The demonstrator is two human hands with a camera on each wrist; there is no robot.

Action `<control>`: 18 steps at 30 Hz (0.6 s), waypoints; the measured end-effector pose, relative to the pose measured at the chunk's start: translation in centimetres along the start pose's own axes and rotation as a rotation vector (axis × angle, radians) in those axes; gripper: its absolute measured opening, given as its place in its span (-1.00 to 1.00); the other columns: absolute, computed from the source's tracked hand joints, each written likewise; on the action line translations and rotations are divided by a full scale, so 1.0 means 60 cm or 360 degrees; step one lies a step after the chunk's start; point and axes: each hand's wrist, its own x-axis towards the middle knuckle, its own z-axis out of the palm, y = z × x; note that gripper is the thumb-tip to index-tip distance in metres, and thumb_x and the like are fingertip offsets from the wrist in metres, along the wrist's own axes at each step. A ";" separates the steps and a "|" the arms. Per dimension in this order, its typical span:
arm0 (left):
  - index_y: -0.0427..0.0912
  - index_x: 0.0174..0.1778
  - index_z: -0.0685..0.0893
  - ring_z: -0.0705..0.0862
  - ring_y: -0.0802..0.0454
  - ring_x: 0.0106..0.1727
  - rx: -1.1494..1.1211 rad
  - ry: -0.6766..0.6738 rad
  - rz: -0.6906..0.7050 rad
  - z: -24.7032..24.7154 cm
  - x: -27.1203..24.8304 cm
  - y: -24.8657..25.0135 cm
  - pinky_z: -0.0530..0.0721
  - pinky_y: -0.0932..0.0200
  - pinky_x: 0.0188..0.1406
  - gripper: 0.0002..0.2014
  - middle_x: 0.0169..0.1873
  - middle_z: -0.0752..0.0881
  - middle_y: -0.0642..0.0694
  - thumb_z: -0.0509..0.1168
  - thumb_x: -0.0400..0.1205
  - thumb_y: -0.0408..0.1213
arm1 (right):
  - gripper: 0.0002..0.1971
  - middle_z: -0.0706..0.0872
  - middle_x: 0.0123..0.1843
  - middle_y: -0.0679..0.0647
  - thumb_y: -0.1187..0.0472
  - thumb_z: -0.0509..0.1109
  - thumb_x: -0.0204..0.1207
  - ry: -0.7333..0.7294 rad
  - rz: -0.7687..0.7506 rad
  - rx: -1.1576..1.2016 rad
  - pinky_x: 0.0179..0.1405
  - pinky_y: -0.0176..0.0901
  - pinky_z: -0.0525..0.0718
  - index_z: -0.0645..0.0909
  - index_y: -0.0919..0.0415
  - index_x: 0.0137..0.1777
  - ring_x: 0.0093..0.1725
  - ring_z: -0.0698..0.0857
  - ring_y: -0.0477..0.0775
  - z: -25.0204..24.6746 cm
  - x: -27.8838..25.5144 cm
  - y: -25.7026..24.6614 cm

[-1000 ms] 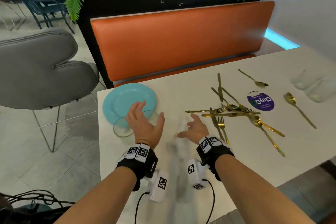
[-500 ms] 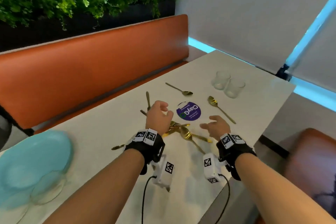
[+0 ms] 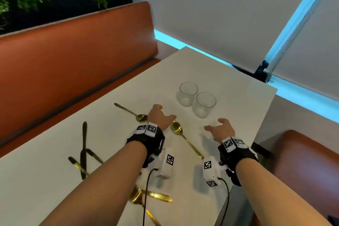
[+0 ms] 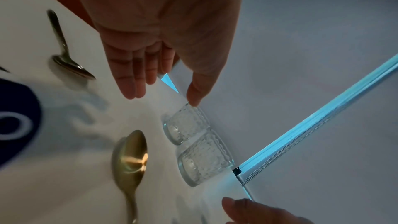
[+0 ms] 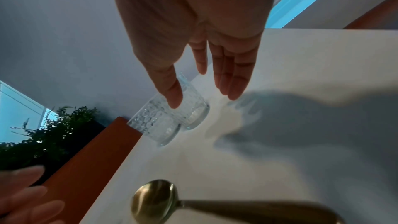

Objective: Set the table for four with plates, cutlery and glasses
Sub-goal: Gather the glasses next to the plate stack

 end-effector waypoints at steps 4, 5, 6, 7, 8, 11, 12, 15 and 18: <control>-0.29 0.59 0.18 0.37 -0.14 0.56 0.0045 0.0004 -0.0021 0.041 0.076 0.032 0.38 0.10 0.45 -0.15 0.56 0.34 -0.23 0.47 0.48 -0.11 | -0.11 0.51 0.47 0.26 0.10 0.62 0.30 -0.0019 -0.0009 -0.0010 0.43 0.07 0.52 0.23 0.18 0.57 0.41 0.55 0.26 0.006 0.052 -0.008; -0.29 0.61 0.15 0.34 -0.14 0.57 0.0061 -0.0005 -0.0008 0.050 0.094 0.039 0.36 0.10 0.47 -0.12 0.58 0.31 -0.22 0.48 0.48 -0.11 | -0.10 0.48 0.50 0.25 0.12 0.62 0.31 -0.0023 -0.0027 -0.0025 0.46 0.02 0.47 0.21 0.19 0.58 0.46 0.50 0.24 0.008 0.063 -0.011; -0.28 0.62 0.13 0.32 -0.13 0.59 0.0080 -0.0018 0.0006 0.058 0.110 0.043 0.34 0.10 0.49 -0.09 0.59 0.29 -0.22 0.49 0.47 -0.11 | -0.09 0.45 0.53 0.24 0.13 0.61 0.32 -0.0024 -0.0046 -0.0032 0.47 -0.02 0.43 0.18 0.20 0.60 0.50 0.46 0.22 0.011 0.071 -0.014; -0.27 0.63 0.11 0.30 -0.13 0.60 0.0100 -0.0028 0.0020 0.066 0.126 0.047 0.32 0.10 0.50 -0.06 0.60 0.26 -0.21 0.50 0.45 -0.11 | -0.07 0.42 0.55 0.23 0.14 0.61 0.32 -0.0021 -0.0066 -0.0037 0.46 -0.04 0.40 0.16 0.20 0.61 0.52 0.43 0.20 0.015 0.078 -0.017; -0.26 0.64 0.10 0.28 -0.13 0.61 0.0119 -0.0035 0.0029 0.073 0.141 0.048 0.31 0.08 0.52 -0.03 0.61 0.24 -0.21 0.52 0.43 -0.10 | -0.05 0.40 0.56 0.22 0.14 0.62 0.31 -0.0019 -0.0084 -0.0044 0.46 -0.05 0.39 0.14 0.21 0.61 0.53 0.42 0.19 0.020 0.082 -0.019; -0.25 0.65 0.04 0.22 -0.12 0.64 0.0151 -0.0073 0.0049 0.090 0.180 0.051 0.27 0.04 0.56 0.04 0.64 0.18 -0.19 0.55 0.39 -0.12 | -0.03 0.37 0.57 0.19 0.15 0.62 0.30 -0.0006 -0.0130 -0.0037 0.45 -0.08 0.39 0.11 0.23 0.62 0.54 0.39 0.17 0.035 0.089 -0.023; -0.24 0.66 0.02 0.21 -0.11 0.65 0.0146 -0.0091 0.0053 0.095 0.190 0.053 0.26 0.04 0.57 0.06 0.64 0.17 -0.19 0.56 0.38 -0.13 | -0.04 0.37 0.57 0.19 0.16 0.62 0.30 0.0005 -0.0152 -0.0032 0.43 -0.11 0.39 0.12 0.25 0.61 0.54 0.40 0.16 0.038 0.091 -0.026; -0.21 0.65 0.06 0.28 -0.14 0.61 0.0113 -0.0122 0.0074 0.109 0.215 0.058 0.34 -0.02 0.56 0.09 0.62 0.25 -0.18 0.60 0.31 -0.15 | -0.12 0.47 0.48 0.17 0.21 0.63 0.26 0.0056 -0.0244 -0.0011 0.33 -0.18 0.45 0.25 0.27 0.53 0.46 0.49 0.15 0.040 0.103 -0.033; -0.15 0.67 -0.01 0.28 -0.13 0.62 0.0036 -0.0118 0.0079 0.118 0.230 0.063 0.33 0.02 0.57 0.14 0.61 0.26 -0.16 0.61 0.31 -0.20 | -0.14 0.59 0.39 0.12 0.19 0.67 0.18 0.0093 -0.0307 0.0059 0.29 -0.12 0.54 0.33 0.17 0.48 0.35 0.59 0.14 0.044 0.110 -0.038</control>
